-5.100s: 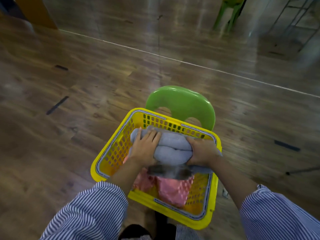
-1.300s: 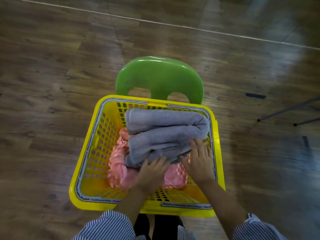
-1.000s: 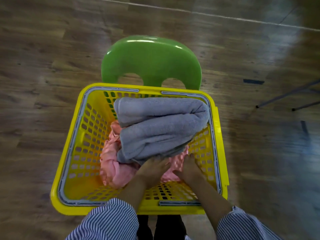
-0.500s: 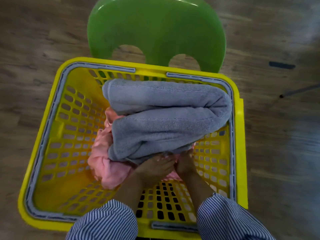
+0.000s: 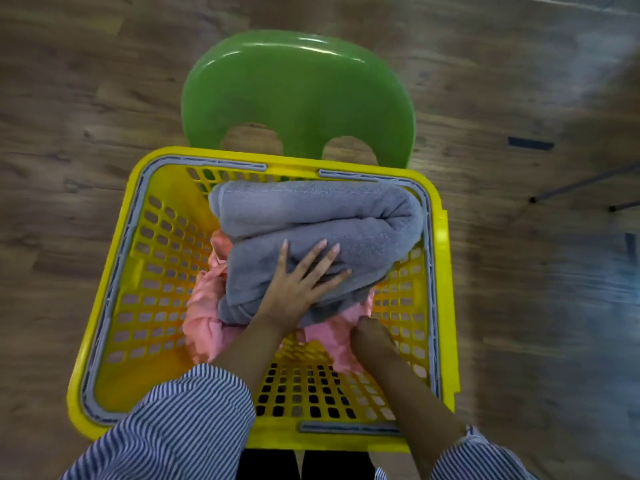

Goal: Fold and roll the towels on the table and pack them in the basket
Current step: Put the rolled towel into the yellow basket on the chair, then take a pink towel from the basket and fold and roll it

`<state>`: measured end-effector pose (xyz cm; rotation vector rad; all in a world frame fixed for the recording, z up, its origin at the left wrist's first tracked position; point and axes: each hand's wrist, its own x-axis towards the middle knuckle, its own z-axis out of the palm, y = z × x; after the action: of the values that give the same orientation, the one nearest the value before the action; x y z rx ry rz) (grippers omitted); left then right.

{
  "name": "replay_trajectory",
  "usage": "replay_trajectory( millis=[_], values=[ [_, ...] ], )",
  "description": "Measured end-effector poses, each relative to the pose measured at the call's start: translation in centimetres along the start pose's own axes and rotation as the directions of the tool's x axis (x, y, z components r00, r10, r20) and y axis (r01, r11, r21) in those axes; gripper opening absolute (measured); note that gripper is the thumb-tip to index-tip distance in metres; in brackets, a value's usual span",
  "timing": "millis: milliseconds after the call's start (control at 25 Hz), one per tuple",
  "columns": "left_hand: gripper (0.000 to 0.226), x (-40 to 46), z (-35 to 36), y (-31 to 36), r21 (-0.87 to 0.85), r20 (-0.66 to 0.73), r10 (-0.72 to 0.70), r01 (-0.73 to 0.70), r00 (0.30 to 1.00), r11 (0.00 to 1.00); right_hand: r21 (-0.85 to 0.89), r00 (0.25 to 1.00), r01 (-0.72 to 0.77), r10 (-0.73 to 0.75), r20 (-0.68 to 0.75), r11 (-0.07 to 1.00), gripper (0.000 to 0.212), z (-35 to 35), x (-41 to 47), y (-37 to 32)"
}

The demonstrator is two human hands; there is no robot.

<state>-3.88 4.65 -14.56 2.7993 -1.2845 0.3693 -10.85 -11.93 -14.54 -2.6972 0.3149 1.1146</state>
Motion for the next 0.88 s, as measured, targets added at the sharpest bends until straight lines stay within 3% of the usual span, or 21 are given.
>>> replay_trajectory(
  millis=[200,360,480,600,760,880],
  values=[
    [0.072,1.7,-0.6,-0.3,-0.048,-0.042,-0.107,0.105,0.993,0.993,-0.015,0.997,-0.067,0.067,-0.040,0.998,0.028,-2.6,-3.3,-0.5],
    [0.061,2.7,-0.3,0.8,-0.026,-0.009,-0.149,0.149,0.989,0.989,-0.049,0.994,0.011,-0.017,-0.104,0.999,0.026,-3.9,-5.6,-1.5],
    [0.056,3.0,0.1,0.8,-0.021,-0.013,-0.144,0.144,0.990,0.989,-0.155,0.951,0.058,-0.102,-0.292,0.986,0.025,-5.1,-7.6,-2.0],
    [0.060,3.5,0.4,0.8,-0.002,0.004,-0.129,0.129,0.992,0.992,-0.251,0.940,0.061,-0.140,-0.311,0.966,0.030,-5.3,-8.1,-1.7],
    [0.055,3.6,0.7,0.8,0.016,-0.025,-0.140,0.140,0.990,0.990,-0.171,0.862,0.084,-0.158,-0.482,0.982,0.034,-7.2,-9.7,-0.2],
    [0.047,3.8,0.7,0.8,0.016,-0.057,-0.169,0.170,0.984,0.985,-0.140,0.730,0.144,-0.200,-0.654,0.980,0.023,-8.9,-11.3,0.5]
  ],
)
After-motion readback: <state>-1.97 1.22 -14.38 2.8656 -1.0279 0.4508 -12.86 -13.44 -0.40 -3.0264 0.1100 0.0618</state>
